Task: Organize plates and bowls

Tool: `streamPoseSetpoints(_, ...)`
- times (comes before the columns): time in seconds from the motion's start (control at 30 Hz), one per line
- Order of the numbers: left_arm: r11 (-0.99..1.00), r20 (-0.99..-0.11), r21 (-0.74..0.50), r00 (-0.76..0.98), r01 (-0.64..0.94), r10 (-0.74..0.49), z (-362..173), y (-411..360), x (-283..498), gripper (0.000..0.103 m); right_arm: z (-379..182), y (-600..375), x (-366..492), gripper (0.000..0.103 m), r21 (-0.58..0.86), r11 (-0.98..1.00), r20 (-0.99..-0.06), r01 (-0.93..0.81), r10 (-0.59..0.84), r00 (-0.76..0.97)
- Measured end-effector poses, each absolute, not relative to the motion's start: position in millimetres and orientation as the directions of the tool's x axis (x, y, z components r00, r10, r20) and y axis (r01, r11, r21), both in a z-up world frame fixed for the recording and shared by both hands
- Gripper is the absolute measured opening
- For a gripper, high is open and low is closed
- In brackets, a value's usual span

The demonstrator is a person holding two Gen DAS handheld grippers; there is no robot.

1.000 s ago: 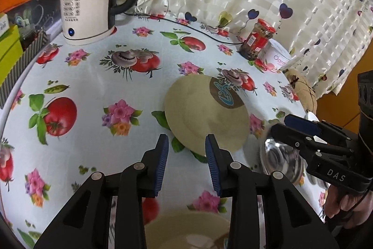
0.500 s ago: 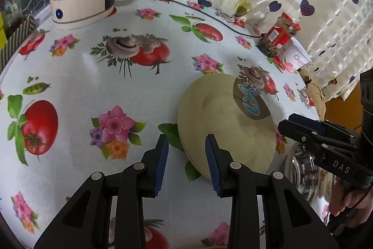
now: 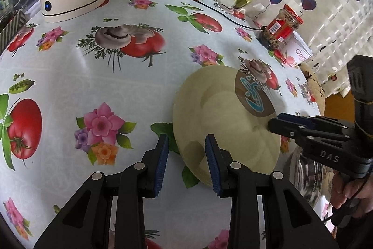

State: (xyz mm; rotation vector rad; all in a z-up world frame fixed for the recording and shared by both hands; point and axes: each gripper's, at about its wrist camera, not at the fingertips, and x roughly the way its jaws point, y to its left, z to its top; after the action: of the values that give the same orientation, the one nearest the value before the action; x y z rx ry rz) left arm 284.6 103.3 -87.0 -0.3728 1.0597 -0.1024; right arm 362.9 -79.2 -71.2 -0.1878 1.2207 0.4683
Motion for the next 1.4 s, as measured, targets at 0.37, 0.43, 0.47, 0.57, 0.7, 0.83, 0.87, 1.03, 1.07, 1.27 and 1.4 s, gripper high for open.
streamPoseSetpoints(0.37, 0.933, -0.833, -0.348, 0.487, -0.088, -0.265, -84, 100, 284, 0.031, -74, -78, 366, 0.024, 0.15, 0.888, -0.931, -0.434, 0.275, 0.242)
streamPoseSetpoints(0.43, 0.934, -0.832, -0.346, 0.489, -0.091, -0.261, -83, 100, 283, 0.031, -74, -78, 365, 0.024, 0.158, 0.888, -0.928, -0.432, 0.283, 0.241)
streamPoseSetpoints(0.47, 0.934, -0.832, -0.345, 0.49, -0.093, -0.259, -82, 100, 282, 0.031, -73, -77, 365, 0.024, 0.159, 0.888, -0.928, -0.432, 0.284, 0.241)
streamPoseSetpoints(0.57, 0.936, -0.833, -0.337, 0.495, -0.099, -0.248, -79, 102, 280, 0.031, -73, -76, 363, 0.024, 0.167, 0.887, -0.925, -0.43, 0.291, 0.242)
streamPoseSetpoints(0.7, 0.936, -0.831, -0.334, 0.503, -0.11, -0.237, -73, 105, 277, 0.031, -70, -74, 360, 0.024, 0.179, 0.884, -0.92, -0.433, 0.306, 0.243)
streamPoseSetpoints(0.83, 0.937, -0.827, -0.329, 0.514, -0.114, -0.228, -65, 108, 271, 0.031, -64, -71, 355, 0.024, 0.186, 0.88, -0.915, -0.437, 0.317, 0.249)
streamPoseSetpoints(0.87, 0.938, -0.826, -0.328, 0.517, -0.115, -0.225, -63, 108, 269, 0.031, -62, -70, 353, 0.024, 0.187, 0.879, -0.914, -0.439, 0.32, 0.251)
streamPoseSetpoints(1.03, 0.938, -0.819, -0.324, 0.532, -0.121, -0.214, -51, 111, 255, 0.031, -51, -67, 342, 0.024, 0.189, 0.874, -0.907, -0.448, 0.33, 0.261)
streamPoseSetpoints(1.07, 0.939, -0.818, -0.323, 0.534, -0.122, -0.212, -49, 111, 252, 0.031, -49, -66, 338, 0.024, 0.189, 0.872, -0.905, -0.451, 0.333, 0.264)
streamPoseSetpoints(1.27, 0.939, -0.811, -0.32, 0.549, -0.129, -0.201, -36, 113, 231, 0.031, -38, -63, 319, 0.024, 0.191, 0.868, -0.899, -0.459, 0.342, 0.274)
streamPoseSetpoints(1.4, 0.939, -0.811, -0.318, 0.551, -0.134, -0.196, -32, 112, 213, 0.031, -33, -61, 300, 0.024, 0.193, 0.864, -0.897, -0.464, 0.347, 0.274)
